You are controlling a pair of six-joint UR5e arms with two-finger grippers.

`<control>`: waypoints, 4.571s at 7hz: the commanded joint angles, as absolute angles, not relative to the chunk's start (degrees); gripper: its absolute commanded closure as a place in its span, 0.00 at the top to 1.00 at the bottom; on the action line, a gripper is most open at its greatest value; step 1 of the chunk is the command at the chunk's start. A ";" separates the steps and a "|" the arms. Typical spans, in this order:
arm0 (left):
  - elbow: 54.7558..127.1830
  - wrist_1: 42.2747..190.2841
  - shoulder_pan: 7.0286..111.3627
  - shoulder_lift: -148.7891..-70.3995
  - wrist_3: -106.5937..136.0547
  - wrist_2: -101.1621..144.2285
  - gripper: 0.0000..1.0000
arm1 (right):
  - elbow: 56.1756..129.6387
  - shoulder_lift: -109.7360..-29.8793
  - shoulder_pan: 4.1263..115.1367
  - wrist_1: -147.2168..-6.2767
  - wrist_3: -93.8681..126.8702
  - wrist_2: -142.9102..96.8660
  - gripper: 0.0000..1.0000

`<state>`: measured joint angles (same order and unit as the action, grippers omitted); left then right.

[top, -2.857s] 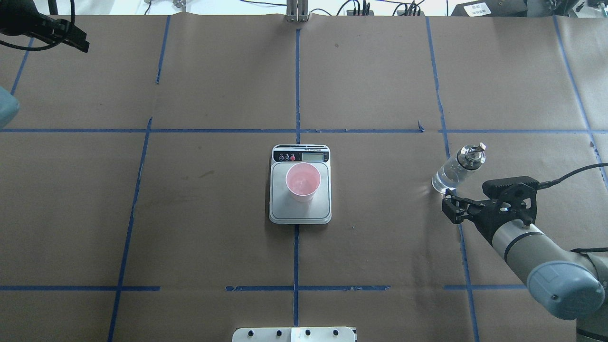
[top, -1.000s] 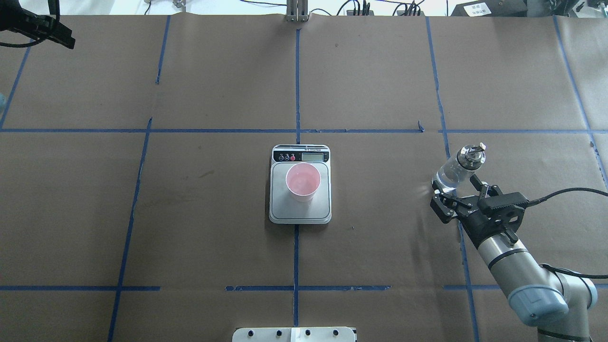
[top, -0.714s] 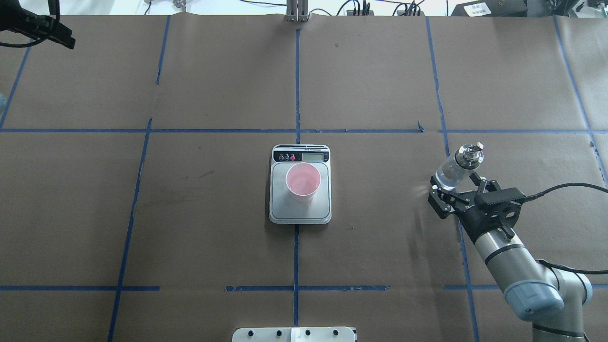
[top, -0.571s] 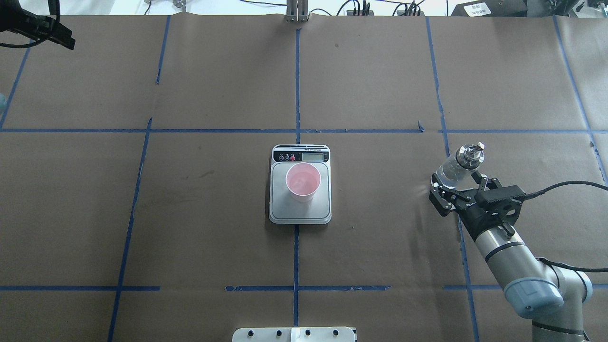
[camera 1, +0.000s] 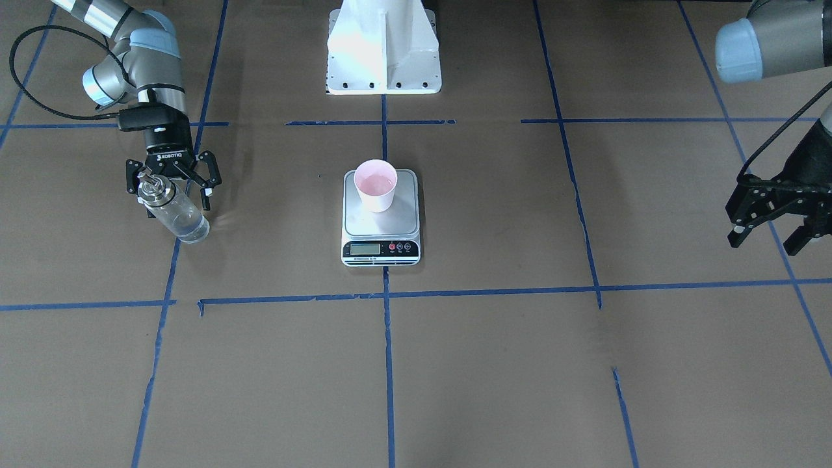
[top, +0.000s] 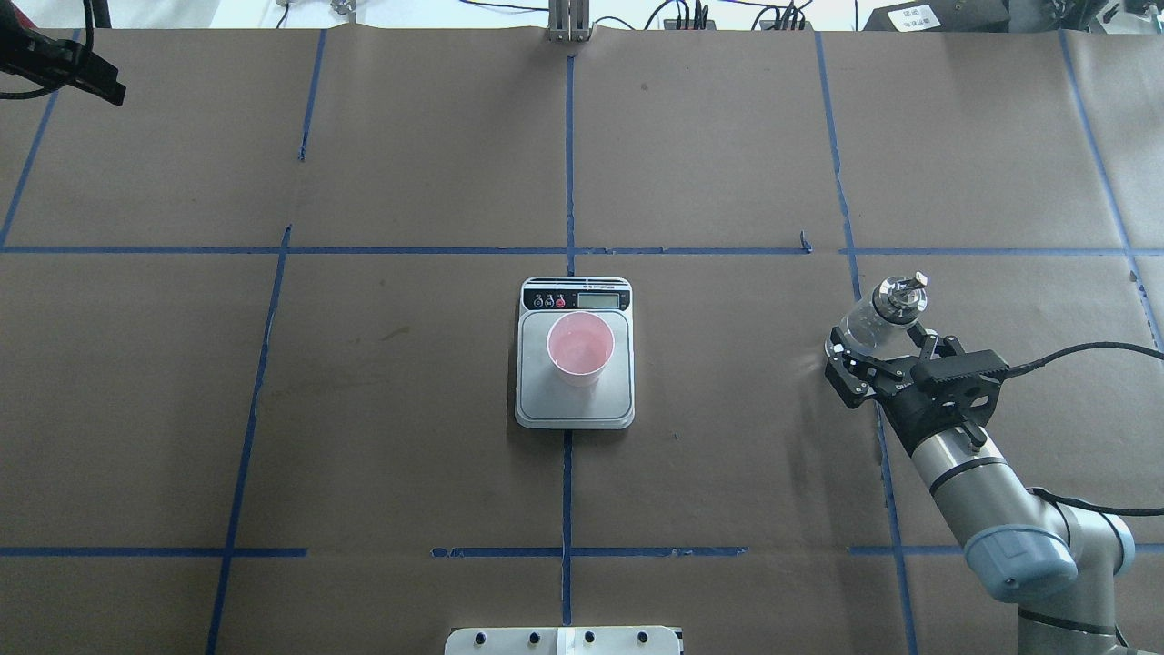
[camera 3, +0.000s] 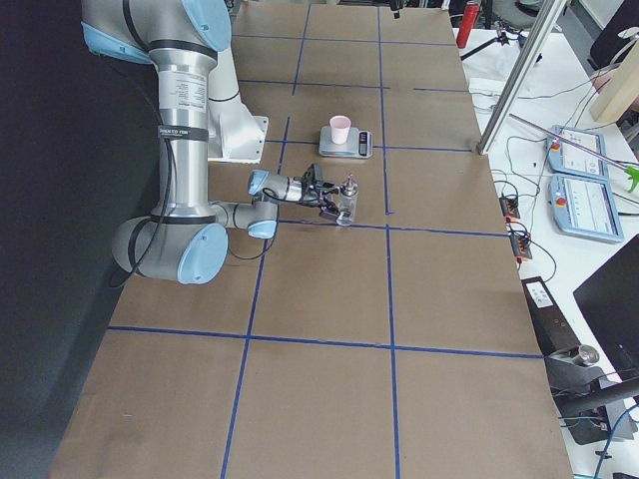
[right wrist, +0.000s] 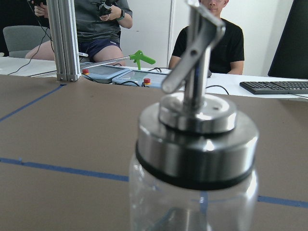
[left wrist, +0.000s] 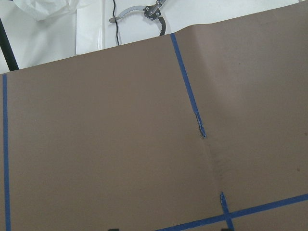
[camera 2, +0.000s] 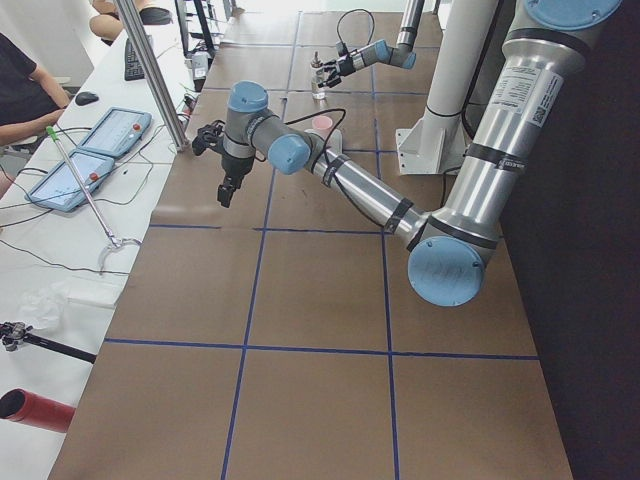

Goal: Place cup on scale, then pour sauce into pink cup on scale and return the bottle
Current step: 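Lift the glass bottle with the right gripper toward the scale, then move the bottle over the pink cup and tilt its spout down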

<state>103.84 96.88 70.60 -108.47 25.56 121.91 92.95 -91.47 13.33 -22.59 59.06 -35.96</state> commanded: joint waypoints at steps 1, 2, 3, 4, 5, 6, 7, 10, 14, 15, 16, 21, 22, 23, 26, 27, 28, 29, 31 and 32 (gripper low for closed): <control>104.33 96.86 70.84 -107.84 25.31 121.99 0.77 | 90.36 -89.82 14.50 -22.50 59.15 -36.12 1.00; 104.33 96.94 70.84 -107.93 25.31 121.99 0.77 | 90.35 -89.74 14.68 -22.33 59.06 -36.21 0.99; 104.33 96.86 70.84 -107.93 25.31 121.99 0.77 | 90.35 -89.74 14.76 -20.85 58.98 -36.38 0.85; 104.41 96.86 70.93 -108.02 25.31 121.99 0.77 | 90.35 -89.65 14.68 -20.57 59.24 -36.56 0.50; 104.41 96.86 71.01 -108.19 25.40 121.99 0.77 | 90.79 -89.13 14.68 -19.35 59.50 -37.08 0.00; 104.33 96.77 71.02 -108.37 25.40 121.99 0.77 | 90.36 -89.21 14.68 -16.55 58.89 -37.26 0.00; 104.33 96.77 71.02 -108.46 25.40 121.99 0.77 | 91.05 -89.21 14.76 -16.26 58.71 -40.40 0.00; 104.06 96.77 70.93 -108.37 25.49 122.08 0.77 | 94.21 -85.63 14.76 -13.79 55.92 -41.86 0.00; 103.71 96.86 70.93 -108.02 25.49 122.17 0.77 | 97.47 -85.17 14.68 -18.08 52.56 -41.92 0.00; 103.80 96.86 70.93 -107.93 25.49 122.17 0.77 | 100.08 -85.08 14.59 -22.11 52.30 -42.36 0.00; 103.62 96.86 70.93 -107.93 25.49 122.17 0.77 | 101.24 -84.56 14.50 -26.41 52.21 -42.45 0.00; 103.54 96.77 71.10 -107.84 25.40 123.66 0.77 | 103.18 -80.16 14.50 -37.42 39.75 -40.97 0.00; 103.54 96.77 71.10 -107.75 25.40 124.53 0.79 | 103.27 -79.46 14.59 -38.75 33.29 -39.04 0.00; 103.54 96.85 71.10 -107.23 25.40 126.19 0.79 | 103.18 -77.19 14.76 -40.67 27.13 -38.94 0.00; 103.54 96.86 71.10 -107.14 25.40 126.47 0.79 | 103.44 -75.59 14.15 -47.67 19.92 -37.62 0.00; 103.62 96.86 71.10 -107.14 25.40 126.56 0.79 | 103.53 -73.85 14.24 -50.25 16.47 -37.36 0.00; 103.62 96.86 71.10 -107.14 25.40 126.56 0.79 | 103.36 -73.39 14.06 -53.23 12.78 -37.35 0.00; 103.62 96.86 71.10 -107.14 25.40 126.56 0.79 | 103.01 -73.39 14.15 -53.96 10.31 -36.83 0.00; 103.71 96.86 71.10 -107.14 25.40 126.56 0.79 | 103.18 -72.86 13.89 -57.37 2.67 -35.07 0.00; 103.88 96.86 71.10 -107.14 25.40 126.56 0.79 | 103.01 -72.08 13.71 -58.44 2.29 -34.72 0.00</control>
